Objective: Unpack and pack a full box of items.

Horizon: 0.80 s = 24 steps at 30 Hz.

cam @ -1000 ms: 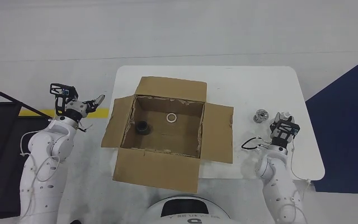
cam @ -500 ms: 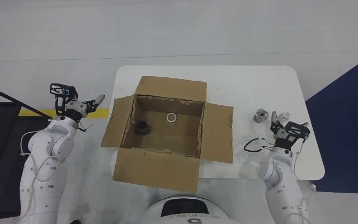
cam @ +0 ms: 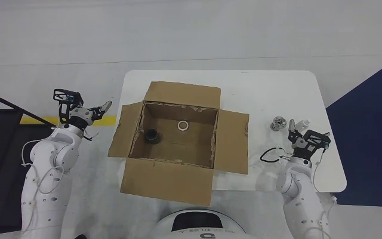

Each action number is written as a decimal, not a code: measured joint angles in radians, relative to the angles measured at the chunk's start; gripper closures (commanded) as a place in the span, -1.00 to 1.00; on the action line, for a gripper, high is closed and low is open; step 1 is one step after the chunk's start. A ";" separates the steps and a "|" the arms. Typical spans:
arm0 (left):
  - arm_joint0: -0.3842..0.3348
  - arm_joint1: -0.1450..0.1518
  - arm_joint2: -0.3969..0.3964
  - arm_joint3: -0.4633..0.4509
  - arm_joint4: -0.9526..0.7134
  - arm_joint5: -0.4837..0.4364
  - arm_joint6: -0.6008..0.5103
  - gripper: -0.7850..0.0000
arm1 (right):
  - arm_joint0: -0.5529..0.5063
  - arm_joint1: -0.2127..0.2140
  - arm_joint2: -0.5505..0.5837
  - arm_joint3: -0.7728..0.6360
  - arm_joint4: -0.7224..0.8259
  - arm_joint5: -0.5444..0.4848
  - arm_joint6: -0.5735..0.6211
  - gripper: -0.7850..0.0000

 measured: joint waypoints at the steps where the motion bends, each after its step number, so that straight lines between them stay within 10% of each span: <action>1: 0.000 0.000 0.000 0.000 0.000 0.000 0.000 -1.00 | 0.000 0.000 0.000 0.000 0.000 0.000 0.000 -1.00; 15: 0.000 0.000 0.000 0.000 0.000 0.000 0.000 -1.00 | 0.063 0.001 0.026 0.033 0.070 -0.010 0.078 -1.00; 24: 0.000 0.000 0.000 0.000 0.000 0.000 0.000 -1.00 | 0.021 -0.015 -0.121 -0.204 -0.015 -0.088 0.052 -1.00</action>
